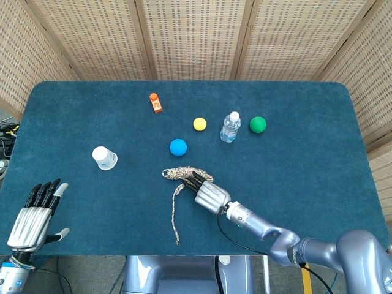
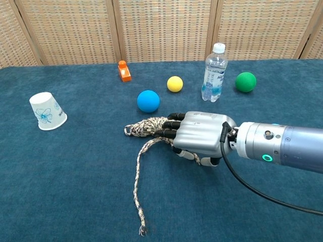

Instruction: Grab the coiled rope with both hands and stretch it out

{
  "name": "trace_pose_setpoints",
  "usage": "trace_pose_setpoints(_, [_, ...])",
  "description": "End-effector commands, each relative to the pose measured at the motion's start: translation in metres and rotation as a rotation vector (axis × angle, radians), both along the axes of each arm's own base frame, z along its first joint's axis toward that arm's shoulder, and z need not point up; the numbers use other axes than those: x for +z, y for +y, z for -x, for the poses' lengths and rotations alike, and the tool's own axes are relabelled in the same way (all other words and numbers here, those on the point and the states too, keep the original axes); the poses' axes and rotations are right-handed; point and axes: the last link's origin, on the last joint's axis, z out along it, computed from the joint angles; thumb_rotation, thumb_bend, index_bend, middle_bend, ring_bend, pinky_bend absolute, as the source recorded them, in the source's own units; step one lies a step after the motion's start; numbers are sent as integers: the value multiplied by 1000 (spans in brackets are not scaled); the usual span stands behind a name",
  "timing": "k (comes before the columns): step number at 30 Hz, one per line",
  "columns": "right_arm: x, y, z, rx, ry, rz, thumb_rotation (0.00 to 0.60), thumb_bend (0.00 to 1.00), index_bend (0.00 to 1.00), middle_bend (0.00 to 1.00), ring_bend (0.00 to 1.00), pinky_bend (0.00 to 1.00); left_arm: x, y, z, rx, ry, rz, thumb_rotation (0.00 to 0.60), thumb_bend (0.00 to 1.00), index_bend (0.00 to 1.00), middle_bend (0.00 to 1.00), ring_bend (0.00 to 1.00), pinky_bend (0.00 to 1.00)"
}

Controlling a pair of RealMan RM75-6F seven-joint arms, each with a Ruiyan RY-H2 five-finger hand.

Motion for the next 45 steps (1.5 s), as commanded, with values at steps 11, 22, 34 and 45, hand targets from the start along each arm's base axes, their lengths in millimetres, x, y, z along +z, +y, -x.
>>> trace_pose_setpoints(11, [-3, -2, 0, -8, -20, 8, 600, 424, 582, 0, 0, 0, 0, 0, 0, 0, -4, 4, 600, 0, 0, 0, 0, 0])
trace_pose_setpoints(22, [-1, -1, 0, -11, -61, 6, 600, 466, 655, 14, 0, 0, -2, 1, -1, -7, 0, 9, 600, 0, 0, 0, 0, 0])
trace_pose_setpoints(34, [19, -5, 16, -4, -104, 17, 600, 465, 663, 18, 0, 0, -32, 36, -32, -305, 91, 75, 600, 0, 0, 0, 0, 0])
trace_pose_setpoints(45, [26, -13, 32, -2, -96, 28, 600, 456, 663, 17, 0, 0, -93, 72, -76, -678, 124, 247, 600, 0, 146, 0, 0, 0])
